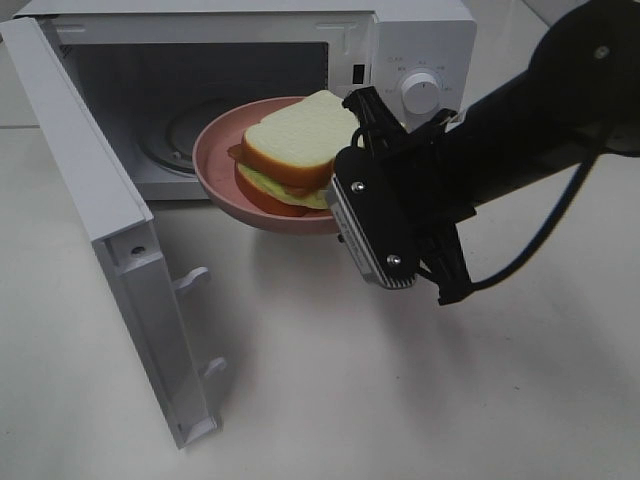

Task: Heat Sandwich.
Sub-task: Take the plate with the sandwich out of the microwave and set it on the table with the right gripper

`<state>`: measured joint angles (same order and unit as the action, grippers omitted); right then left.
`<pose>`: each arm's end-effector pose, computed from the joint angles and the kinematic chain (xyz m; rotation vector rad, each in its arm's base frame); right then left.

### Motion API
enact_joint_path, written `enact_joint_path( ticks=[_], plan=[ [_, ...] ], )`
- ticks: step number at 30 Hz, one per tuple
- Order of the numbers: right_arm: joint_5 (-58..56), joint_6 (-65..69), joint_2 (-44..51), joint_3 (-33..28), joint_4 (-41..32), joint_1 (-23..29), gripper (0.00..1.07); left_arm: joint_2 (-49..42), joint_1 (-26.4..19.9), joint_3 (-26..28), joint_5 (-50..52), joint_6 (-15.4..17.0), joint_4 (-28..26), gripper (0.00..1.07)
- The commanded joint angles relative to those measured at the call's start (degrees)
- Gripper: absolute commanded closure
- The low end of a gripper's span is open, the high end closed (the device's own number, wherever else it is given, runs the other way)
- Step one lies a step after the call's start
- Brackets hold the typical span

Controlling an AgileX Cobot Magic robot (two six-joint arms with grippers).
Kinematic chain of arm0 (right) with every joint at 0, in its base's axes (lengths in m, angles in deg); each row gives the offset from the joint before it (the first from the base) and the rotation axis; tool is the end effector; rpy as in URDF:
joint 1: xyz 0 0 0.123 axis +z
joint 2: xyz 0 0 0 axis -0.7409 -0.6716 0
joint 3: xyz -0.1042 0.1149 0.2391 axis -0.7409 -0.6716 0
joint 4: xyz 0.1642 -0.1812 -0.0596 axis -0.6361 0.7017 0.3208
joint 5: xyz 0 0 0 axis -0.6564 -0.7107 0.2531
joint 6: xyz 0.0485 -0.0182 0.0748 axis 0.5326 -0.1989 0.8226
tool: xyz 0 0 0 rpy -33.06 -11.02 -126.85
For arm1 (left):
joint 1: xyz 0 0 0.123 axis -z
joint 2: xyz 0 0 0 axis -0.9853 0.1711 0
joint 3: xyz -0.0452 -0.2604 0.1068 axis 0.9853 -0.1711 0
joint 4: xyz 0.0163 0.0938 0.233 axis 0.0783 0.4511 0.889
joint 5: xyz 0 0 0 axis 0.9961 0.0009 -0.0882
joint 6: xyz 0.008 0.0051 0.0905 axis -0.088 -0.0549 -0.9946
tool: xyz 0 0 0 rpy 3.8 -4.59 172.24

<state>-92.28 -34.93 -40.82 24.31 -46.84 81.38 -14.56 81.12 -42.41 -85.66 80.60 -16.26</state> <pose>0.2574 0.1852 0.2118 -2.1335 1.1313 -0.2810 -0.0090 -0.0071 0.2802 0.0523 2.0411 -0.1006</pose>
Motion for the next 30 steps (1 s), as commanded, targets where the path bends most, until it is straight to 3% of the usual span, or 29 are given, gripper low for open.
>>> enact_joint_path(
  ticks=[1,11,19,30],
  plan=[
    [1.8,2.8,3.8,-2.6,1.3,-0.2,1.07,-0.3,-0.1,-0.2,0.7,-0.1,-0.5,0.10],
    [1.5,12.5,12.0,-9.5,8.3,-0.2,1.07,-0.3,-0.1,-0.2,0.7,-0.1,-0.5,0.10],
    [-0.2,25.7,21.0,-15.7,19.5,-0.2,1.07,-0.3,-0.1,-0.2,0.7,-0.1,-0.5,0.10],
    [-5.7,33.1,27.8,-17.8,25.5,-0.2,1.07,-0.3,-0.1,-0.2,0.7,-0.1,-0.5,0.10]
  ],
)
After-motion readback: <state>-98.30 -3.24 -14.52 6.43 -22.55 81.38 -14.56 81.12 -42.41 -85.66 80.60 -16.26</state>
